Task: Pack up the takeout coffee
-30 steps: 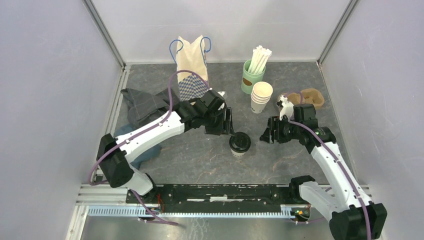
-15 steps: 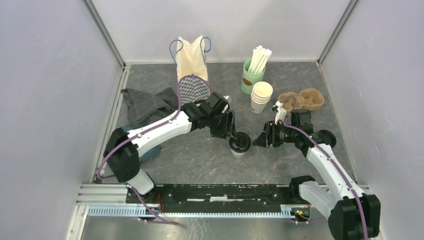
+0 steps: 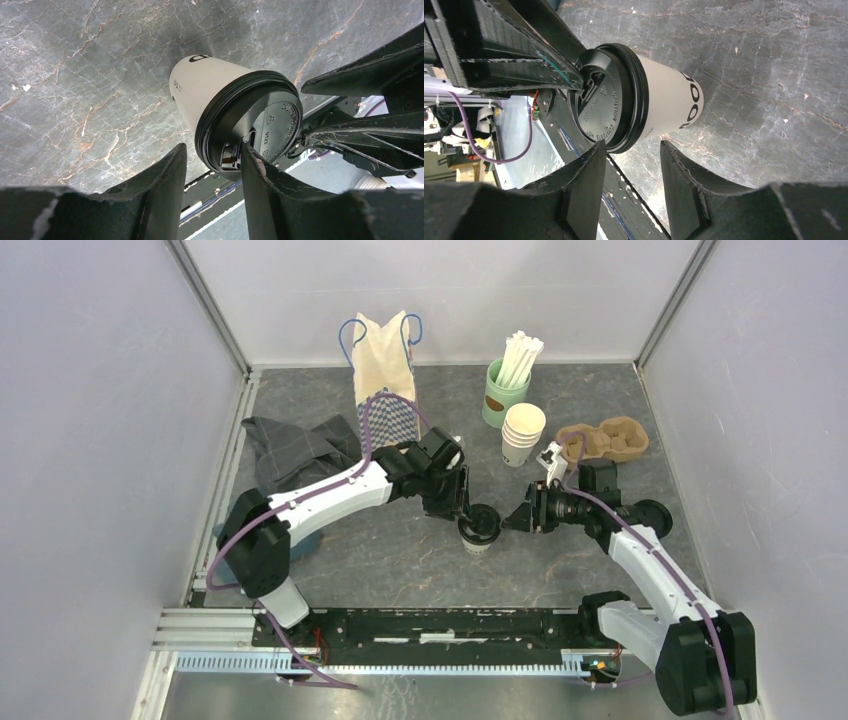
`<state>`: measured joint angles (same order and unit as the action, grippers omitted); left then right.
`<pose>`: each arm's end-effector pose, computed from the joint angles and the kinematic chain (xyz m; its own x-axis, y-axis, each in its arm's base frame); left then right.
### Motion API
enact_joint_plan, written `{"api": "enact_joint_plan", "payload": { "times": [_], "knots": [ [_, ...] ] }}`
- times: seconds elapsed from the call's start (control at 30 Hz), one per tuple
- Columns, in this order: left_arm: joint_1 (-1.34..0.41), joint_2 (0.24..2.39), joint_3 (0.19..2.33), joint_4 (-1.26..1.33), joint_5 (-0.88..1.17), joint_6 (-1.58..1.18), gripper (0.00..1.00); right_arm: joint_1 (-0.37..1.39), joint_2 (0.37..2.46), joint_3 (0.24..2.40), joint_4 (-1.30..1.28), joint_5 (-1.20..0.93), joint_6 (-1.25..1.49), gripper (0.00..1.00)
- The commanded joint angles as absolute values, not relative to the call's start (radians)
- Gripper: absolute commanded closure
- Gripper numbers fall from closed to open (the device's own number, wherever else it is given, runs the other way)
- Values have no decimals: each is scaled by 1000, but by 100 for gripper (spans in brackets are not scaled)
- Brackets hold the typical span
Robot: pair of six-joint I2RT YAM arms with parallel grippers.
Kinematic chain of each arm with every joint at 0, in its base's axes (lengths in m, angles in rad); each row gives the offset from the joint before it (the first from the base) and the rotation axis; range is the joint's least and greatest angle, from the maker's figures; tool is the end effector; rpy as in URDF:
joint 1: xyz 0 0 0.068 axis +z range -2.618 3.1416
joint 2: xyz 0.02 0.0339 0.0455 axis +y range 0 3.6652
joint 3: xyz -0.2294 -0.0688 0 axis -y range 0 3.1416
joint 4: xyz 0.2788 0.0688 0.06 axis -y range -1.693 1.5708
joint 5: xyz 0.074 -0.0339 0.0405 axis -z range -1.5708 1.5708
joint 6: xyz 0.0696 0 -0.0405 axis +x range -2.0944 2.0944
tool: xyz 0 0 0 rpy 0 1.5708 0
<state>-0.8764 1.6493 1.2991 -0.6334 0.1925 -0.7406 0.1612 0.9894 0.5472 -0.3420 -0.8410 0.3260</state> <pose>0.2453 -0.3154 0.1844 -0.9479 0.1033 -0.3014 0.2473 0.8351 -0.4914 0.2453 0.0924 0.1551 -0.8614 0.0762 -0.5021 -0.3715 0.5795 0.7254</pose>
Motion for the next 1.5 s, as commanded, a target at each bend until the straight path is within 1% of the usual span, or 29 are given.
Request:
{"api": "enact_joint_plan", "payload": {
  "times": [0.0,0.27,0.4,0.57,0.67,0.77,0.83,0.97,1.07,1.17,1.2,1.3,1.4,1.47],
  "knots": [
    [-872,1661,1302,-617,188,-717,50,167,999,543,-244,-885,360,50],
    [-872,1679,1308,-623,191,-709,52,177,1023,534,-218,-848,373,50],
    [-873,1681,1306,-623,191,-709,52,177,1037,489,-191,-836,381,52],
    [-873,1675,1301,-623,188,-709,52,177,1042,465,-223,-775,360,56],
    [-873,1670,1307,-623,189,-710,52,178,1027,502,-235,-796,368,55],
    [-873,1660,1317,-623,190,-710,52,177,1021,552,-260,-822,371,52],
    [-873,1654,1327,-623,193,-709,48,179,1022,555,-229,-866,400,49],
    [-873,1624,1353,-623,187,-712,37,200,1042,566,-195,-882,412,43],
    [-874,1601,1362,-626,187,-712,30,210,1058,571,-182,-878,413,42],
    [-874,1594,1346,-626,193,-713,28,211,1067,559,-161,-861,424,42],
    [-874,1597,1335,-622,199,-715,29,211,1070,551,-159,-859,426,43],
    [-874,1616,1299,-599,215,-719,35,210,1063,504,-128,-837,443,47],
    [-874,1638,1286,-594,205,-708,41,211,1036,446,-83,-822,489,55],
    [-874,1651,1287,-594,191,-690,43,211,1012,411,-49,-814,536,58]
  ]
}}
